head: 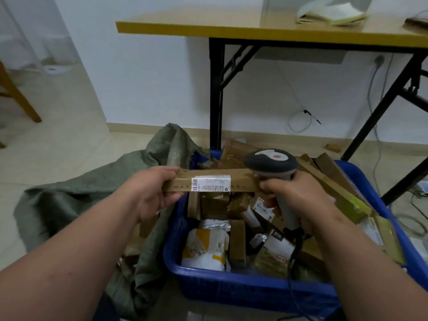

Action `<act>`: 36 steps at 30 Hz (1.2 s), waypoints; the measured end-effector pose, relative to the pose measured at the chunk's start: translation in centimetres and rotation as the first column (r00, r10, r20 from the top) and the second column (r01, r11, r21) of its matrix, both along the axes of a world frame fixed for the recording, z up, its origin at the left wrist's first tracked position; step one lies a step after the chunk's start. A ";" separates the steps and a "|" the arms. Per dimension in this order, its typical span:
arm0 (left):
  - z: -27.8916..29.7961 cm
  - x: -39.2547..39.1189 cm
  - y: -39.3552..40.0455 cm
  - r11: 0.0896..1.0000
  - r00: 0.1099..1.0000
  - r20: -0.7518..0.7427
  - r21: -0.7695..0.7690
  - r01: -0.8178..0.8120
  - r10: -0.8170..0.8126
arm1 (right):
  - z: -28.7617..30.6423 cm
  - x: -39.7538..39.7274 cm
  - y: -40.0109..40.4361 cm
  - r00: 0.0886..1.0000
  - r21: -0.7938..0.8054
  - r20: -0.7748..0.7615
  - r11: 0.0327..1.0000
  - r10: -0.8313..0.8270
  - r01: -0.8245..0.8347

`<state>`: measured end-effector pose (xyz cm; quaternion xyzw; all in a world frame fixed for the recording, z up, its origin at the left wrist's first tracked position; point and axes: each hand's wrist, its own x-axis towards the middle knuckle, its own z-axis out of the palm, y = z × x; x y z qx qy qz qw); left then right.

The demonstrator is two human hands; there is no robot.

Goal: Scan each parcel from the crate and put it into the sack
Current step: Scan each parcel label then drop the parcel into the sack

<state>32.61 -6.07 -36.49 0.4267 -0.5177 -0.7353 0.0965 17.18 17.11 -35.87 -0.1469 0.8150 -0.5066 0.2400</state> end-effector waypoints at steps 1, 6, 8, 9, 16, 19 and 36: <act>0.0 0.3 -0.3 0.998 1.000 -0.010 0.054 -0.015 0.016 | 0.0 0.2 -0.3 1.000 -0.027 0.005 1.000 -0.015 0.015; 0.0 1.9 -2.4 0.968 0.998 -0.069 0.250 0.008 0.009 | 0.3 1.3 -2.2 0.999 -0.143 0.033 0.990 -0.019 0.023; 0.2 2.7 -3.2 0.945 0.990 -0.118 0.309 0.112 -0.078 | 0.4 1.6 -2.8 0.999 -0.212 0.031 0.977 -0.030 0.036; 0.4 3.1 -3.4 0.932 0.981 -0.150 0.321 0.170 -0.127 | 0.5 1.7 -3.1 0.999 -0.241 0.032 0.970 -0.034 0.041; 0.3 4.0 -4.7 0.985 0.986 0.055 -0.062 0.164 -0.161 | 1.5 2.4 -4.6 1.000 -0.306 0.015 0.952 0.016 -0.011; -0.4 4.4 -5.9 0.971 0.989 0.095 -0.199 0.133 -0.116 | 1.6 2.5 -4.8 1.000 -0.292 -0.003 0.957 0.006 -0.007; -1.2 3.7 -6.7 0.986 1.000 0.002 -0.166 0.012 -0.012 | 1.5 4.9 -5.7 0.923 -0.298 0.252 0.931 0.290 -0.211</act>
